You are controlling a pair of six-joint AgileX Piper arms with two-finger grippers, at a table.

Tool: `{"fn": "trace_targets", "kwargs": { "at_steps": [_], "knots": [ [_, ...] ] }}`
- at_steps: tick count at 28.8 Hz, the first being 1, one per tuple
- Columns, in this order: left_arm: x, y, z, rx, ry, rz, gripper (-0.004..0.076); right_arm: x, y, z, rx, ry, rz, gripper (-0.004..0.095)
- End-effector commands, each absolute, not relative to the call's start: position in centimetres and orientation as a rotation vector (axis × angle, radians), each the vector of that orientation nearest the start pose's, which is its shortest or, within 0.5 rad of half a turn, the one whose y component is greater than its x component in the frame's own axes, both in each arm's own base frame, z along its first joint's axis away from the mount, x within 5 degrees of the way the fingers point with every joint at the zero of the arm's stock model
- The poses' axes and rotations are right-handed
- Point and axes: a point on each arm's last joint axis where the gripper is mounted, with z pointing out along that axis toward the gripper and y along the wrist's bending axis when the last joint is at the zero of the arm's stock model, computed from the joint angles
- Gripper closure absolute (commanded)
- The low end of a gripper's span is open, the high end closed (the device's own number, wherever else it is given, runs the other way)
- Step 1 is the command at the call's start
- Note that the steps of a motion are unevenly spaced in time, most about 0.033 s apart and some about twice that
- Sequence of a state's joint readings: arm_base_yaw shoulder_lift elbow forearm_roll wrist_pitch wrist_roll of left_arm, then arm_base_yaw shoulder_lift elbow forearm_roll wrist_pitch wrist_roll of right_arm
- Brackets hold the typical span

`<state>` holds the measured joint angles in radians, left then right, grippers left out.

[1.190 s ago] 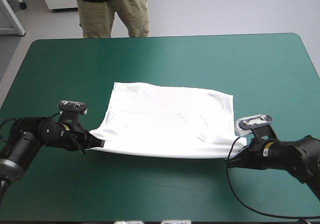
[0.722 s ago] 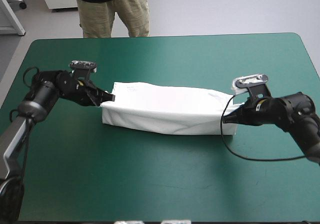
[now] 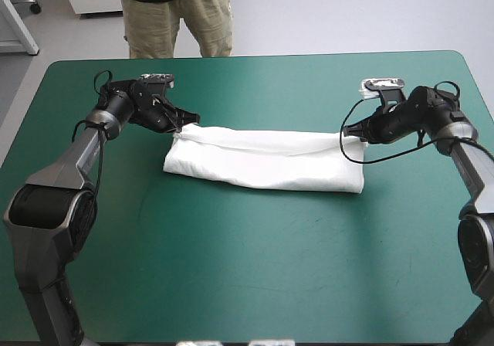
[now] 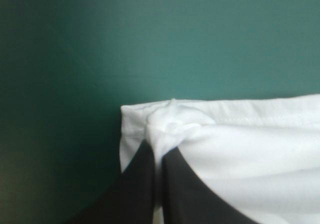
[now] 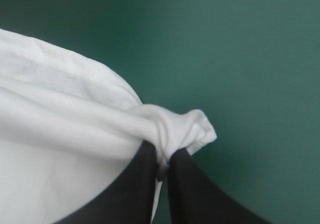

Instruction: Fold the cloth

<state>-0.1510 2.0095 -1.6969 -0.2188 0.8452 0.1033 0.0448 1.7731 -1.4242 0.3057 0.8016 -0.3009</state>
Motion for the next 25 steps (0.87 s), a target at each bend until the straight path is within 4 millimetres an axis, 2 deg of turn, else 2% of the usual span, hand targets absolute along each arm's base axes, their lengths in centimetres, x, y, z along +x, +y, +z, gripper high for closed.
{"fn": "trace_targets", "kwargs": {
  "at_steps": [1, 2, 4, 7, 8, 10, 14, 17, 18, 20, 23, 24, 25],
  "knots": [
    [43.9, -8.5, 28.8, 0.193, 2.491, -0.301, 0.0681, 38.5, 3.3, 30.1, -0.236, 2.481, 0.262, 0.0642],
    [43.9, -8.5, 28.9, 0.199, 2.488, -0.299, 0.0603, 38.5, 3.1, 30.2, -0.221, 2.481, 0.263, 0.0532],
    [43.7, -8.3, 29.3, 0.210, 2.483, -0.298, 0.0427, 38.4, 2.8, 30.4, -0.208, 2.476, 0.260, 0.0414],
    [43.5, -8.1, 30.4, 0.206, 2.469, -0.304, 0.0148, 38.1, 1.8, 31.1, -0.175, 2.461, 0.249, 0.0370],
    [43.4, -8.1, 31.1, 0.206, 2.457, -0.307, 0.0097, 38.0, 1.4, 31.3, -0.163, 2.459, 0.245, 0.0371],
    [43.2, -8.2, 32.4, 0.210, 2.435, -0.322, 0.0076, 37.4, 0.8, 32.3, -0.147, 2.444, 0.237, 0.0371],
    [42.1, -10.0, 35.0, 0.321, 2.385, -0.440, 0.0112, 35.2, -0.1, 35.1, -0.139, 2.404, 0.223, 0.0371],
    [40.8, -12.4, 35.8, 0.474, 2.365, -0.575, 0.0191, 32.9, -0.4, 37.6, -0.140, 2.363, 0.213, 0.0398],
    [40.3, -13.5, 35.8, 0.534, 2.362, -0.623, 0.0237, 32.0, -0.4, 38.5, -0.148, 2.348, 0.205, 0.0445],
    [39.5, -15.3, 35.7, 0.631, 2.361, -0.680, 0.0356, 30.6, -0.3, 40.0, -0.164, 2.316, 0.176, 0.0606],
    [38.4, -18.4, 34.9, 0.730, 2.379, -0.746, 0.0629, 28.6, -0.4, 41.8, -0.178, 2.264, 0.121, 0.0934],
    [38.1, -19.4, 34.4, 0.754, 2.385, -0.770, 0.0731, 28.2, -0.5, 42.2, -0.166, 2.254, 0.108, 0.0914],
    [38.0, -20.1, 34.1, 0.770, 2.389, -0.780, 0.0725, 27.8, -0.6, 42.5, -0.156, 2.245, 0.095, 0.0921]
  ]
}}
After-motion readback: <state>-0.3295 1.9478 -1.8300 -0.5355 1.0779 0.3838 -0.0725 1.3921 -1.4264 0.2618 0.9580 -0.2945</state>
